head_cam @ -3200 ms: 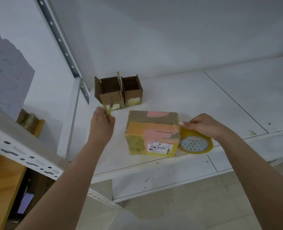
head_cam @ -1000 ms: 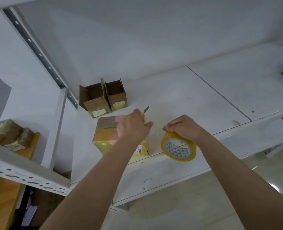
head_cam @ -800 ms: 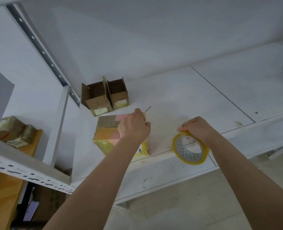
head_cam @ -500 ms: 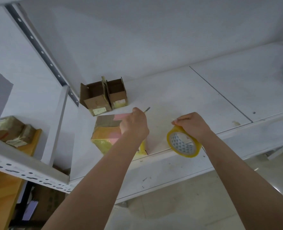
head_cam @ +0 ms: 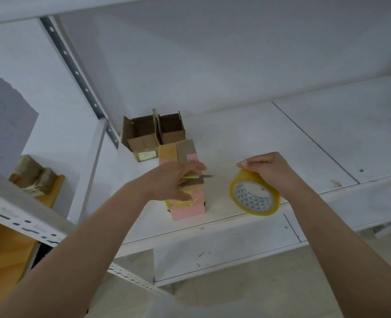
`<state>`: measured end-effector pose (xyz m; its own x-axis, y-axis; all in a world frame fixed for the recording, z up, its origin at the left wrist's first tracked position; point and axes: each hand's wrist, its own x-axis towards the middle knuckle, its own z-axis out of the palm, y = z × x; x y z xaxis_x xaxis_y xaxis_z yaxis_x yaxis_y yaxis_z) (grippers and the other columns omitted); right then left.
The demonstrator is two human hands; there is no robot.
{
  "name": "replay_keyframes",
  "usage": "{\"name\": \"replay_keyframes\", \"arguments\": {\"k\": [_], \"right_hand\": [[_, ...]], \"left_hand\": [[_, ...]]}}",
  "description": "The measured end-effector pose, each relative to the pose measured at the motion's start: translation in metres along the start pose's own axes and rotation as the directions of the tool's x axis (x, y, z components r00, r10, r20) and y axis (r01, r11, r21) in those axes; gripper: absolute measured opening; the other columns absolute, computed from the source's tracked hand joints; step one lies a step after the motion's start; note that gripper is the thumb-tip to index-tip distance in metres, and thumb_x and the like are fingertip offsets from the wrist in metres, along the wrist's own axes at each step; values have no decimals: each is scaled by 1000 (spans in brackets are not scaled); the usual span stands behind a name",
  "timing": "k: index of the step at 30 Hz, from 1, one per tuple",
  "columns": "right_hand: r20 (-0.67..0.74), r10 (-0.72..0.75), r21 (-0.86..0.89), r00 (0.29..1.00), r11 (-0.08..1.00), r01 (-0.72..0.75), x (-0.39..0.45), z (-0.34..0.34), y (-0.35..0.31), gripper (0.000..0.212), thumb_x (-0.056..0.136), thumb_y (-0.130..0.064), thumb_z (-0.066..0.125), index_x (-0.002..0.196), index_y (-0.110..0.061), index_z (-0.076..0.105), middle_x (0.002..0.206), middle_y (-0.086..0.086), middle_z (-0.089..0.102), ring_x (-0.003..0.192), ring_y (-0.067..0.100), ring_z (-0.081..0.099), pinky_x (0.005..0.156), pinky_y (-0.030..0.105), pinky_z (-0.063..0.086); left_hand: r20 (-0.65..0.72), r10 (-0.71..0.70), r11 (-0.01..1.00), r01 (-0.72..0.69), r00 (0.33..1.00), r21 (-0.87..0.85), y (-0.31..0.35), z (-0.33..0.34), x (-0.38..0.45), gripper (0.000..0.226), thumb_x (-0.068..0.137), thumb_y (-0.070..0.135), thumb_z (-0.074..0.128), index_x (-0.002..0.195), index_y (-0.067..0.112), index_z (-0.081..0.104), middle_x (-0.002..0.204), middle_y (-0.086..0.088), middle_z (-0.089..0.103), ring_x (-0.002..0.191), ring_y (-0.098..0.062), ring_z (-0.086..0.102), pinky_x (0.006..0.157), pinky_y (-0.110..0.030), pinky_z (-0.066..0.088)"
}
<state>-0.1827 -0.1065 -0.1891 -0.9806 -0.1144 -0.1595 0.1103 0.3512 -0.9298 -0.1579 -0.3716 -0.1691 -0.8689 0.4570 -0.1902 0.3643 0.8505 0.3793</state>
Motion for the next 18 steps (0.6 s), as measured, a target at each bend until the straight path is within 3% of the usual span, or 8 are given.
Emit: {"name": "replay_keyframes", "arguments": {"k": [2, 4, 6, 8, 10, 12, 14, 18], "right_hand": [[34, -42, -12, 999, 999, 42, -5, 2, -13, 10, 84, -33, 71, 87, -29, 80, 87, -9, 76, 75, 5, 70, 69, 21, 51], [68, -90, -19, 994, 996, 92, -9, 3, -26, 10, 86, -32, 70, 89, -30, 79, 88, -12, 75, 78, 2, 70, 72, 21, 51], [96, -134, -17, 986, 991, 136, -13, 5, -39, 11, 87, -31, 69, 91, -30, 79, 91, -13, 75, 83, 2, 70, 77, 20, 52], [111, -173, -25, 979, 984, 176, -16, 8, -52, 11, 88, -29, 68, 91, -30, 79, 91, -12, 76, 83, 2, 70, 75, 18, 52], [104, -184, -52, 977, 980, 190, -18, 11, -62, 9, 86, -33, 70, 87, -32, 79, 84, -12, 76, 77, 4, 71, 71, 20, 52], [102, -187, -82, 977, 977, 196, -21, 14, -69, 11, 86, -35, 69, 81, -33, 79, 77, -8, 75, 71, 8, 72, 68, 24, 53], [119, -188, -93, 975, 976, 199, -23, 16, -72, 15, 88, -29, 66, 80, -29, 79, 75, -2, 75, 70, 14, 72, 68, 28, 55], [188, -117, -37, 975, 991, 126, -23, 23, -75, 15, 90, -30, 66, 85, -22, 78, 84, 3, 76, 79, 18, 73, 76, 31, 54]], "left_hand": [[-217, -151, 960, 90, 965, -265, -1, 1, -2, 49, 81, 23, 74, 124, 36, 54, 112, 5, 64, 91, -13, 63, 76, -27, 54], [-495, -363, 854, 70, 790, -515, 7, 3, 0, 11, 89, 27, 65, 97, 34, 66, 82, 7, 67, 63, -10, 60, 58, -25, 51], [-538, -492, 719, -29, 684, -694, 23, 1, 4, 23, 89, 46, 63, 83, 26, 69, 74, 15, 69, 64, 1, 62, 60, -13, 47], [-473, -470, 656, -63, 745, -752, 38, 1, 9, 66, 72, 75, 61, 87, 11, 70, 80, 4, 73, 76, -4, 67, 70, -19, 52], [-432, -394, 699, -40, 811, -714, 54, -1, 11, 96, 57, 90, 54, 89, 1, 66, 83, -10, 70, 77, -16, 68, 75, -36, 55], [-444, -350, 730, -56, 825, -681, 62, -2, 14, 87, 56, 89, 56, 80, 6, 68, 73, -5, 70, 67, -11, 67, 64, -33, 56], [-488, -346, 734, -93, 801, -673, 64, -1, 16, 50, 67, 73, 67, 65, 22, 64, 60, 6, 67, 55, -3, 62, 51, -19, 51], [-536, -338, 755, -118, 774, -645, 59, -2, 11, 31, 86, 39, 71, 63, 23, 59, 51, 12, 61, 52, -5, 57, 61, -32, 51]]}}
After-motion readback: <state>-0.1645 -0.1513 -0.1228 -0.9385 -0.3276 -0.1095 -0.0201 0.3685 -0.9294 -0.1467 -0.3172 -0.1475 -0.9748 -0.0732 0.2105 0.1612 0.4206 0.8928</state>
